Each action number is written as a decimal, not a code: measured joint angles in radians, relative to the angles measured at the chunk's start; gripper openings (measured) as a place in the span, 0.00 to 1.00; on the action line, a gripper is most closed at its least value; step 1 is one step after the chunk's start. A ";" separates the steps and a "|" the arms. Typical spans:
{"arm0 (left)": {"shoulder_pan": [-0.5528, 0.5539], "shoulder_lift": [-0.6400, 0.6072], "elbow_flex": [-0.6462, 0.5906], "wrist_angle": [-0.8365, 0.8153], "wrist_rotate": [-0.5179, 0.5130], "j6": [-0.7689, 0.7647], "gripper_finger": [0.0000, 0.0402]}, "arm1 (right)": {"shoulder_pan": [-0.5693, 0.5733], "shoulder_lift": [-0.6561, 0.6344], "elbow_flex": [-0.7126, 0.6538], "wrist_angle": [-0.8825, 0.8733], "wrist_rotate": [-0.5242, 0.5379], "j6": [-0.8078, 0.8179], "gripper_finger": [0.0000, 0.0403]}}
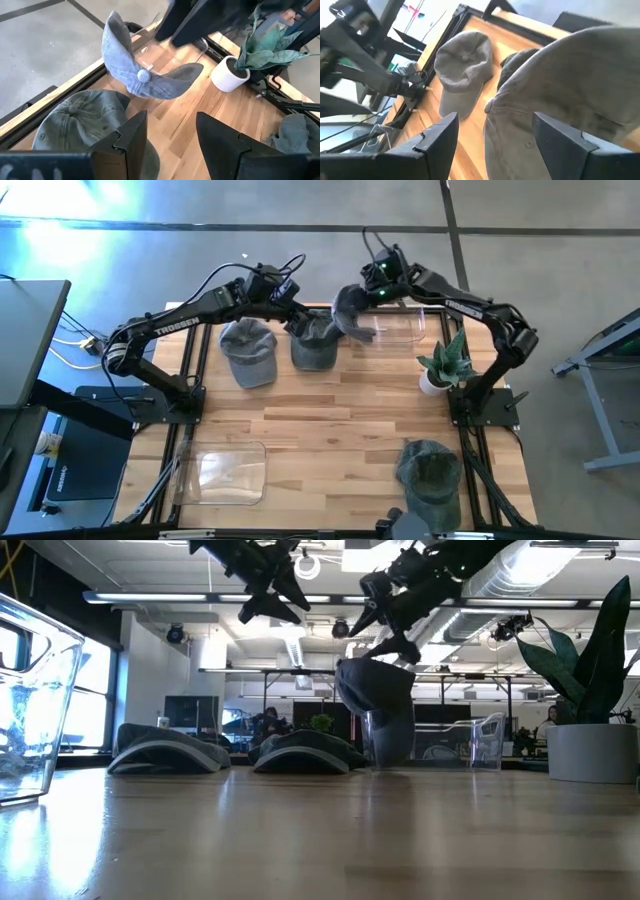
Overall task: Pick & Place hat
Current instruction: Put the top black cap into the bottom transparent bin
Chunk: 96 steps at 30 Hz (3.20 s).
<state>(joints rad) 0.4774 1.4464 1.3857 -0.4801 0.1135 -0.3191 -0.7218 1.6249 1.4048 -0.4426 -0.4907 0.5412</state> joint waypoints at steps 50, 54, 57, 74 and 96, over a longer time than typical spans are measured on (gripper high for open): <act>0.199 0.384 -0.019 -0.014 0.186 -0.018 0.53 | 0.762 -0.320 0.000 -0.645 0.648 0.035 0.62; 0.228 0.414 -0.018 0.029 0.095 -0.099 0.60 | 0.787 -0.320 0.000 -0.645 0.673 0.036 0.62; 0.233 0.423 -0.020 0.058 0.010 -0.110 0.61 | 0.792 -0.320 0.000 -0.645 0.691 0.036 0.62; 0.187 0.427 -0.018 0.040 -0.116 -0.138 0.58 | 0.788 -0.320 0.000 -0.644 0.724 0.004 0.62; 0.099 0.507 -0.018 -0.040 0.043 -0.066 0.02 | 0.788 -0.330 0.000 -0.600 0.695 0.032 0.62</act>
<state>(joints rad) 0.5761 1.9536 1.3675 -0.5200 0.1563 -0.3855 0.0666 1.2947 1.4048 -1.0429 0.2044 0.5729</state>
